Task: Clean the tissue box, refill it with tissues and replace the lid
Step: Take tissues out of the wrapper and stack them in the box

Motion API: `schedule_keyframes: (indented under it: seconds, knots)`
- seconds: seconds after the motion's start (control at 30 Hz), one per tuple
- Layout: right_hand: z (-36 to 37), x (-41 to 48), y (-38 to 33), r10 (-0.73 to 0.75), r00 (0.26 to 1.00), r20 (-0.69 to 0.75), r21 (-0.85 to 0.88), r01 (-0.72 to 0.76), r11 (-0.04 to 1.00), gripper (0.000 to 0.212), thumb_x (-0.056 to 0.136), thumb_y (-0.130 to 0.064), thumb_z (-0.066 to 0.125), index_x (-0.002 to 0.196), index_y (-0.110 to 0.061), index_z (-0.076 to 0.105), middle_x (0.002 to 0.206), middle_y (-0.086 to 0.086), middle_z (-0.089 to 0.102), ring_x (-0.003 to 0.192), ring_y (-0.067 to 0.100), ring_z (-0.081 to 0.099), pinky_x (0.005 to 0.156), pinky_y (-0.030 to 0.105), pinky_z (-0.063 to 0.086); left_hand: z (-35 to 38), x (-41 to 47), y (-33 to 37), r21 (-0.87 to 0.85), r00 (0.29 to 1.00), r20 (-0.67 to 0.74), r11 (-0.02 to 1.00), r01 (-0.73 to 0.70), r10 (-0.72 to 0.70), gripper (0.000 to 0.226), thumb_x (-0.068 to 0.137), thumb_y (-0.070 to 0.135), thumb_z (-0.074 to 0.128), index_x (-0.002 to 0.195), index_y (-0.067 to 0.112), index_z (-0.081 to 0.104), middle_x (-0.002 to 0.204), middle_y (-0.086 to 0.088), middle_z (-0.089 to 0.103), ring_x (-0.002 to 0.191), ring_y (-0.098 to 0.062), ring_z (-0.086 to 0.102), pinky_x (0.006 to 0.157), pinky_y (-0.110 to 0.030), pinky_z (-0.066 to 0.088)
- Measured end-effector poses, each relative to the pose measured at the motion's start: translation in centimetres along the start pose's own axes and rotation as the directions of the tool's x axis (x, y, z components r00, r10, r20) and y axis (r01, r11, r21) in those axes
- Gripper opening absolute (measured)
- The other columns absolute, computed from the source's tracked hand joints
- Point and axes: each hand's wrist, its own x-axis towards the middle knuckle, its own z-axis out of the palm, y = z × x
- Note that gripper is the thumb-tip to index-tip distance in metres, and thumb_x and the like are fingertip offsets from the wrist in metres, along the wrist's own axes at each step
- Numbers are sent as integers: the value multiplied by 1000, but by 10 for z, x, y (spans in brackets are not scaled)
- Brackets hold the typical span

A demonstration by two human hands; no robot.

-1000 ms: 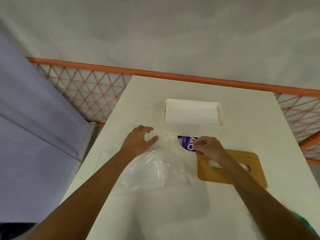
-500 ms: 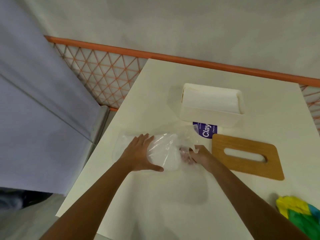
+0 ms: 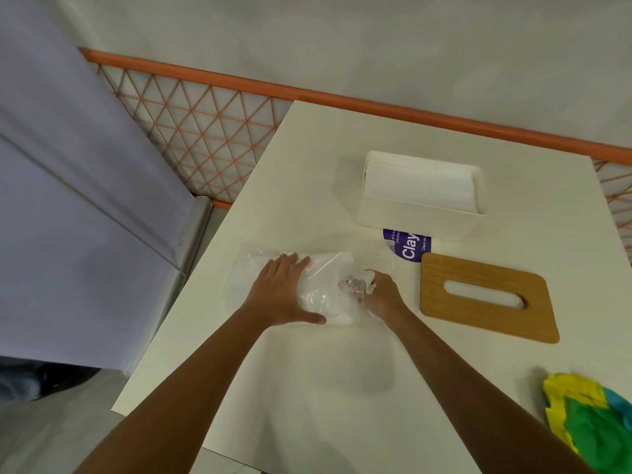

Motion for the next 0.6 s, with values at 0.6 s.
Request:
schedule_keyframes:
  seconds: [0.6]
  knots:
    - [-24,25,23,171,985,8,264,-167,950,23,94,-6,45,113,-7,59,101,11,63,93,28,60,83,35,53,-2,-2,-4,-58,998,-62,998,3,-7,118,57,71,70,148,21,14,154,1,20,142,-18,19,117,-33,16]
